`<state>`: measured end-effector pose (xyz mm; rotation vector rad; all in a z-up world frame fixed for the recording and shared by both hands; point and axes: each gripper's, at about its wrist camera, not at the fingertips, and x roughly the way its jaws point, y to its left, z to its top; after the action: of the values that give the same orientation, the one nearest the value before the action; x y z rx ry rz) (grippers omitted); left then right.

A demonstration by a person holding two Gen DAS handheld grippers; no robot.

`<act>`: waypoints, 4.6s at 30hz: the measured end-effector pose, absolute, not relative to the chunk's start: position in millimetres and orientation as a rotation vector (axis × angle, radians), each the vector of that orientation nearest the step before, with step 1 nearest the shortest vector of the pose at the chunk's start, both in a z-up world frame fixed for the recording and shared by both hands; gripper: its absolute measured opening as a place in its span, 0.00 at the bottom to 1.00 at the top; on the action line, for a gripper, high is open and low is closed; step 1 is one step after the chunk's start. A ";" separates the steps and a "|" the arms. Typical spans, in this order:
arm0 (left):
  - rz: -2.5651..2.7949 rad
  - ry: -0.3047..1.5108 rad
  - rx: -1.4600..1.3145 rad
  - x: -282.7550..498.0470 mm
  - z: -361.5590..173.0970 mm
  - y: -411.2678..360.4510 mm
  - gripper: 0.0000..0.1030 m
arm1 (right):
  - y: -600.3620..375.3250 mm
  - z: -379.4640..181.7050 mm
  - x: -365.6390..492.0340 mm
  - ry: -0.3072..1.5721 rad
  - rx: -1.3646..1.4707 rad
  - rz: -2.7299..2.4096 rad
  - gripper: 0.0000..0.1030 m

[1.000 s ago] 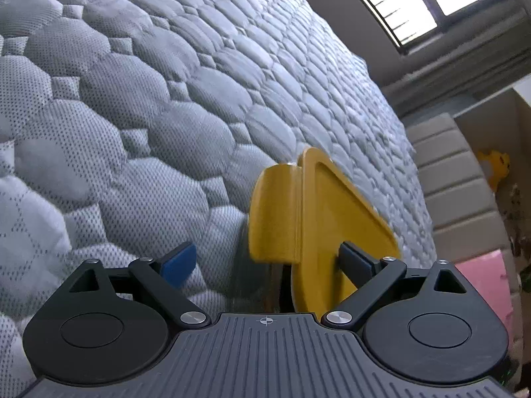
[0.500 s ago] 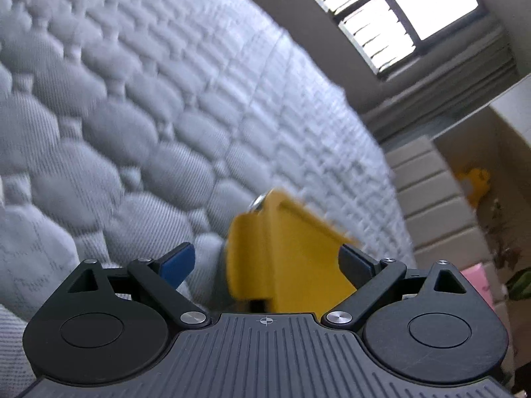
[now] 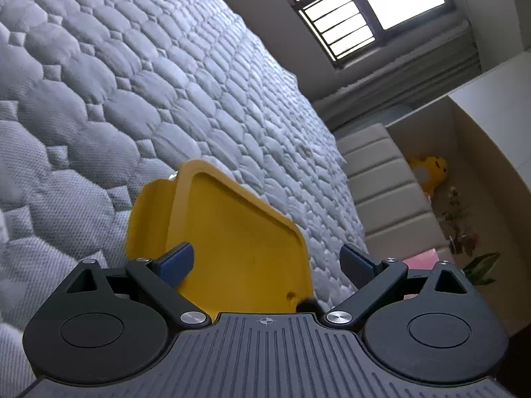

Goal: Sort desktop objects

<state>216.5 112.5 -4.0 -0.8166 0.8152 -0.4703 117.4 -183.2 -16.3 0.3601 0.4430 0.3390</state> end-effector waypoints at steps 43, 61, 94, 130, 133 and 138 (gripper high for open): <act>-0.471 0.762 -0.331 181.9 41.7 71.0 0.95 | -215.6 -8.5 113.8 0.394 0.412 0.102 0.59; -0.321 0.801 -0.278 210.1 3.1 79.6 0.95 | -194.5 -44.9 119.5 0.449 0.412 0.181 0.61; -0.120 0.918 -0.097 -0.3 22.4 71.4 1.00 | -157.3 27.9 -24.2 0.721 0.296 0.073 1.00; -0.045 0.837 -0.043 -18.9 23.3 60.2 1.00 | -139.7 16.0 -32.8 0.754 0.134 0.027 1.00; -0.041 0.861 -0.052 -14.0 18.3 59.1 1.00 | -141.5 13.7 -29.3 0.757 0.129 0.016 1.00; -0.026 0.874 -0.063 -8.3 15.6 58.9 1.00 | -144.9 10.8 -23.6 0.769 0.136 0.016 1.00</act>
<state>-8.3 58.9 15.6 -0.0629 0.8744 -0.0263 -23.6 -144.9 10.8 0.1364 0.7687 0.0160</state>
